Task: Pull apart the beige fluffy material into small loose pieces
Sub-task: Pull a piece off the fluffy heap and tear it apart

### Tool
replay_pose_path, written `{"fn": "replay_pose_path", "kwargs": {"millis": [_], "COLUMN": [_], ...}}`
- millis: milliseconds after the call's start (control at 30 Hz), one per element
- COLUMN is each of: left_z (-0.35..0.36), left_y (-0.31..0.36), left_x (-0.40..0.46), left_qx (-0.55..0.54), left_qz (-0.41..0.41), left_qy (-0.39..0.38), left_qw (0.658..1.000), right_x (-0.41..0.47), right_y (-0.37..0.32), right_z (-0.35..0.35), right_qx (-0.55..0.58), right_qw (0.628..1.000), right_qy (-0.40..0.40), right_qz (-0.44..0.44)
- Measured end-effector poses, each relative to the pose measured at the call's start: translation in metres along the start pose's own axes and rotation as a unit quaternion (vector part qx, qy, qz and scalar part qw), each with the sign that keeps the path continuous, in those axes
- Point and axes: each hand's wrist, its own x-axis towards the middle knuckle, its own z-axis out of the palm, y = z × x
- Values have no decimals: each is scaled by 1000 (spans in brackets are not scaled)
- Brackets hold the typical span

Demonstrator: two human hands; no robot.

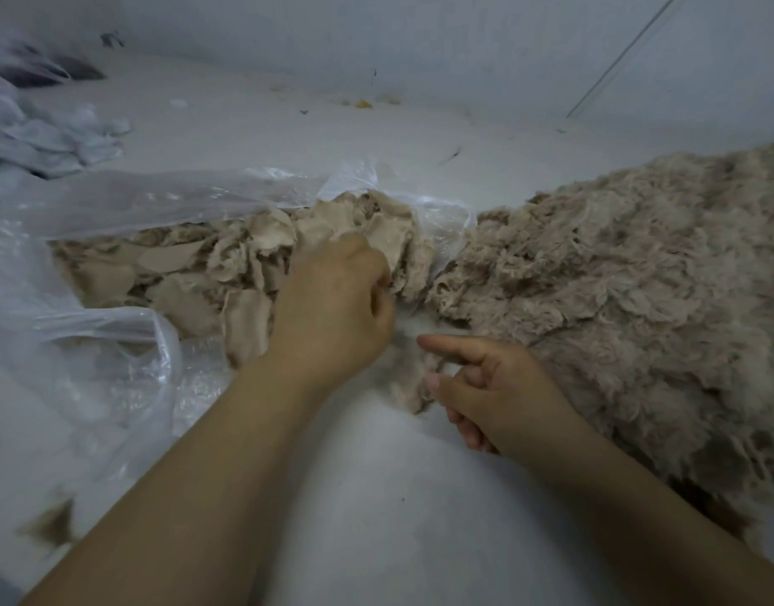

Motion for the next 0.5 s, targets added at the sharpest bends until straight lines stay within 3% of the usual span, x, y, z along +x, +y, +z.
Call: {"fn": "replay_pose_path", "kwargs": {"millis": [100,267,500], "left_z": [6,9,16], "left_y": [3,1,5], "left_x": [-3,-7,-8], "left_qx": [67,173,211], "left_qz": [2,-36,-57], "left_qy": [-113,-149,-181], "left_qw": [991,973,959], "right_x": [0,0,2], "right_y": [-1,-2,-1], "right_z": [0,1,3], "right_qx": [-13,-31,-30], "right_qw": [999,998,998], "right_qy": [-24,-40,-31], "right_qz": [19,33,42]}}
